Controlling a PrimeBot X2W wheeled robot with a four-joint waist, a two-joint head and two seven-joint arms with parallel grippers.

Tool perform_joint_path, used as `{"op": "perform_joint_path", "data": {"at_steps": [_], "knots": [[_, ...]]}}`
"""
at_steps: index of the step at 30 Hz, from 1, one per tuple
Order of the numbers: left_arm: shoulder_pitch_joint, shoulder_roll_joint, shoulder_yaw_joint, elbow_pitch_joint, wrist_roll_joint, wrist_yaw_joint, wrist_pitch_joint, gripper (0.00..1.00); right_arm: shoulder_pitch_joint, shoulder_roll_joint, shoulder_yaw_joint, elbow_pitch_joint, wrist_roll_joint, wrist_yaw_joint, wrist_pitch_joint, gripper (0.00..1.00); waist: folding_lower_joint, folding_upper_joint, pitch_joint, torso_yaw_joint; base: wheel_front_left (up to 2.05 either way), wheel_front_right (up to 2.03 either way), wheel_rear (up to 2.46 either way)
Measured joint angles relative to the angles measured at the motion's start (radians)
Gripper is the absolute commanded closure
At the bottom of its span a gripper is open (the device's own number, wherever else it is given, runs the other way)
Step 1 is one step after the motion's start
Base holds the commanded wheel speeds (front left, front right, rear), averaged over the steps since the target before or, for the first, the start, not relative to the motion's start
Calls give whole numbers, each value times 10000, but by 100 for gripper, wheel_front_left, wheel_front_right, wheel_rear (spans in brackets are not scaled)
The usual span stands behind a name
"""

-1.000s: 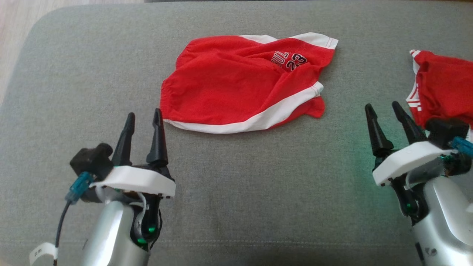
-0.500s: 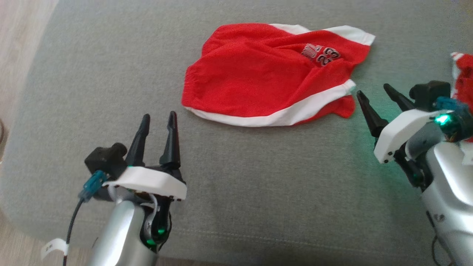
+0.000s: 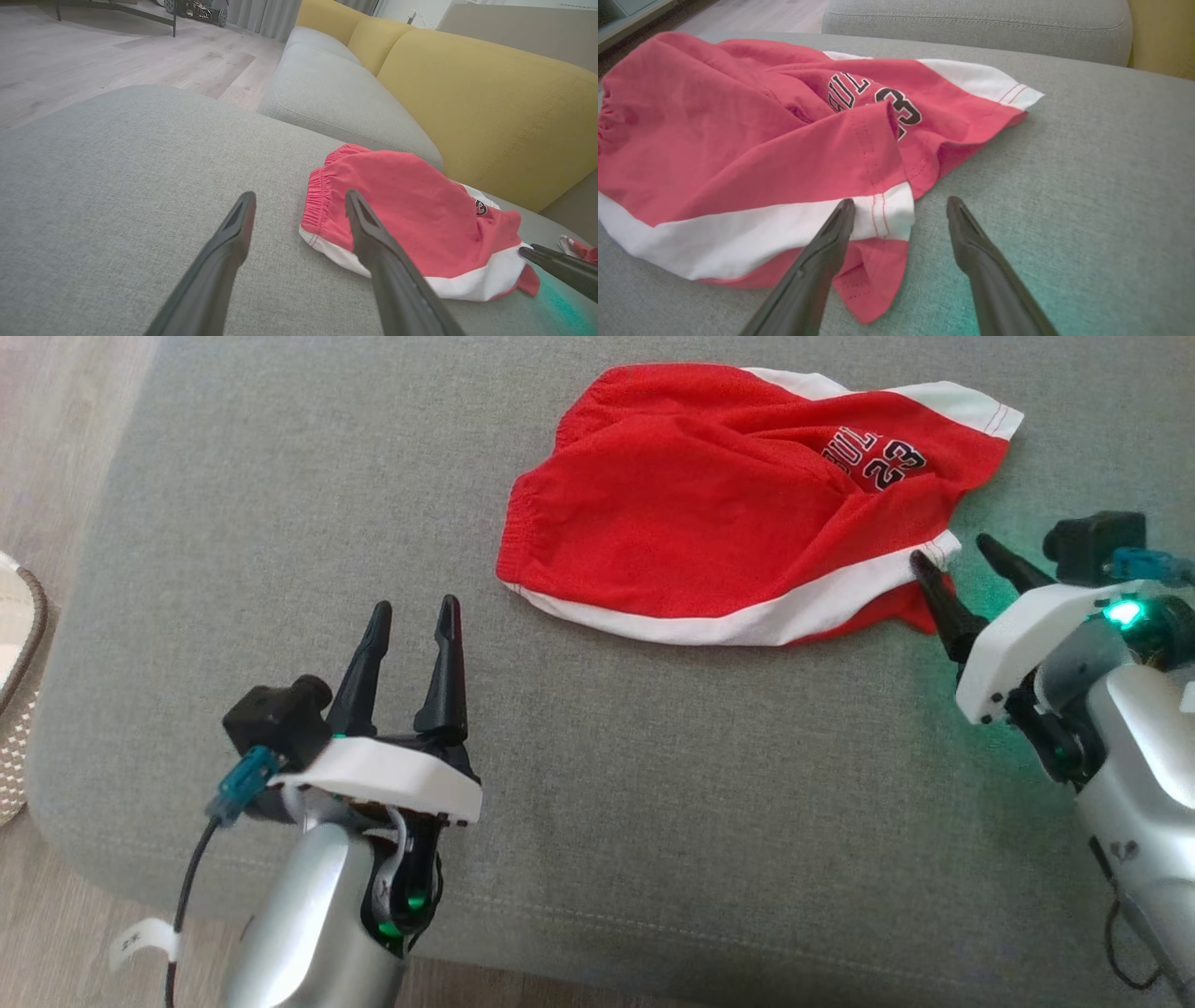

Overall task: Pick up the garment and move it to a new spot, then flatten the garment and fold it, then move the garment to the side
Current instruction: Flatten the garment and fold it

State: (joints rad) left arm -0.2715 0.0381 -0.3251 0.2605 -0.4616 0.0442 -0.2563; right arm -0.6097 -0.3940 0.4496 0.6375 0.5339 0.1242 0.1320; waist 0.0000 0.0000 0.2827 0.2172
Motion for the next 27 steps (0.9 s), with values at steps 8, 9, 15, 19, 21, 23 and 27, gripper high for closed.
{"op": "perform_joint_path", "data": {"at_steps": [8,9,15,19,21,23,27], "knots": [[-11,0,6,0,0,2,0,0,-223,-73,656,201,539,0,-98,63,0,0,65,-82,0,0,0],[-12,0,6,0,0,0,-2,0,-245,-88,713,230,583,0,-104,84,0,0,61,-97,0,0,0],[-14,0,25,31,0,2,0,0,-369,-242,945,253,757,0,-391,100,0,0,73,-213,0,0,0],[-12,0,82,119,13,0,-2,0,-355,-336,1012,334,907,0,-625,100,0,0,-82,-296,0,0,0],[-6,0,153,125,27,2,0,0,-355,-385,991,339,909,0,-794,100,0,0,-164,-357,0,0,0],[-7,-2,232,140,33,0,0,0,-349,-393,986,336,932,0,-897,100,0,0,-280,-423,0,0,0],[19,0,456,169,153,-2,-2,0,-332,-533,920,230,976,0,-974,100,0,0,-485,-623,0,0,0]]}}
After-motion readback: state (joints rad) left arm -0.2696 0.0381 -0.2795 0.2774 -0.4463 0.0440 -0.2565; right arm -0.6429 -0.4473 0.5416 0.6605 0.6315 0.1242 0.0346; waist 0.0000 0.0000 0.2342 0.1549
